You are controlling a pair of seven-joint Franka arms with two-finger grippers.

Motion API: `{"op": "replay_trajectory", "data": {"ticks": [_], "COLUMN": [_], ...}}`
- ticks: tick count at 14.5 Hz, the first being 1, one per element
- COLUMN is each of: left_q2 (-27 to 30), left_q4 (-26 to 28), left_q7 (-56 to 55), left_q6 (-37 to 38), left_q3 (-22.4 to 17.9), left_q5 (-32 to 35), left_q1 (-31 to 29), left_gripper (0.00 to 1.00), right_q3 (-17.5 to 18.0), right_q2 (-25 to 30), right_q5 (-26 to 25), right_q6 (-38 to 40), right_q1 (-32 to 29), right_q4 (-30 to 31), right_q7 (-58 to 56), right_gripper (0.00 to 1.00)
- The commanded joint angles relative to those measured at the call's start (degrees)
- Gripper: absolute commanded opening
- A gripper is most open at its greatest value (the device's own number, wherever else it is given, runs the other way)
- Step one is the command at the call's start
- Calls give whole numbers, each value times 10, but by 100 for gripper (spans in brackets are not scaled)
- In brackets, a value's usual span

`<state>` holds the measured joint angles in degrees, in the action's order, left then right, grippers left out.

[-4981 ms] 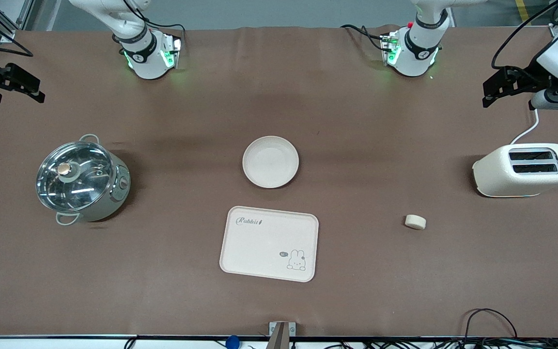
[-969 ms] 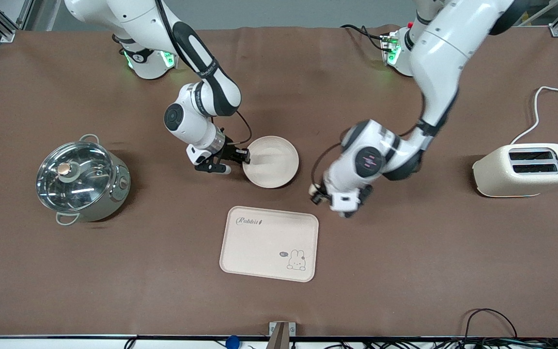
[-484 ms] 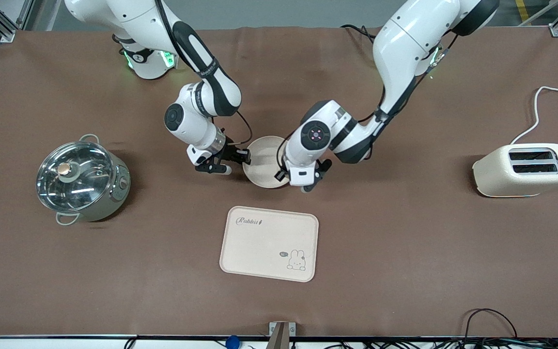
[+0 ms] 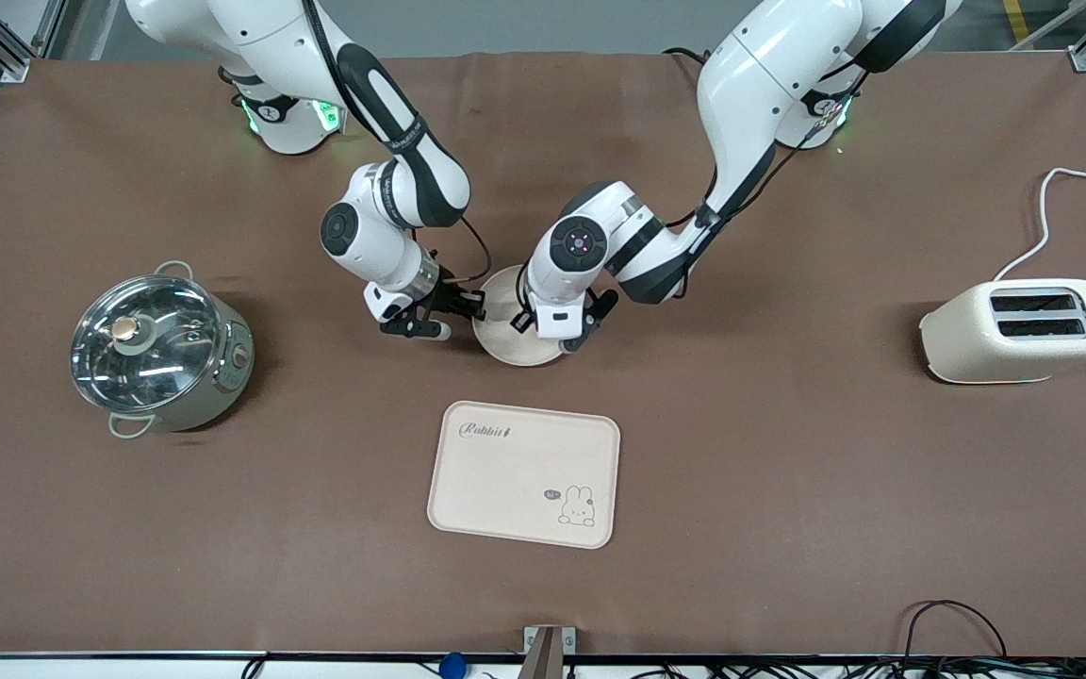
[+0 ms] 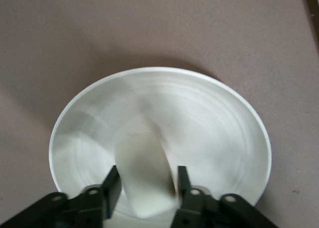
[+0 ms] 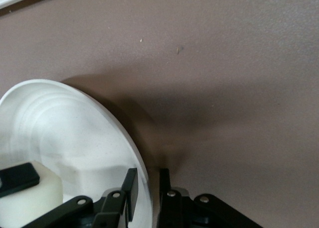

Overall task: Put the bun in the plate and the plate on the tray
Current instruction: 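Lower the bun into the white plate and open the left gripper, then carry the plate onto the tray with the right gripper while the left gripper withdraws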

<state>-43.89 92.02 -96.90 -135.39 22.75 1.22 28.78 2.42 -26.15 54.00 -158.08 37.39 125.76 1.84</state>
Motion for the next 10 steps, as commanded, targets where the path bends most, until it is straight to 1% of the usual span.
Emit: {"op": "replay_trajectory", "data": {"ticks": [1,2,4,6,8,10], "left_q2": [2,7,25,50,73,112], "left_q4": [-16,-26,-45,-70,-90,-92], "left_q7": [-7,-7,-5,4,55,134], "left_q6": [-2,4,30,82,138,180], "left_q3": [-4,-5,-6,-6,-5,-5], "left_q5": [18,20,41,68,95,103], "left_q1": [1,-4,-20,-54,-86,-121], "left_gripper": [100,100,100,100,100,100], "right_q3": [-2,-2,-2,-2,-2,-3], "right_q2": [-4,-4,-5,-5,6,10], "right_q5": [15,15,14,14,15,14], "right_q6": [-6,-6,-6,-6,-2,2], "right_q1": [7,7,7,6,1,-12], "right_q4": [-4,-4,-4,-5,-10,-34], "right_q7": [-5,-5,-6,-6,-4,-4], "right_gripper": [3,1,0,0,0,0]}}
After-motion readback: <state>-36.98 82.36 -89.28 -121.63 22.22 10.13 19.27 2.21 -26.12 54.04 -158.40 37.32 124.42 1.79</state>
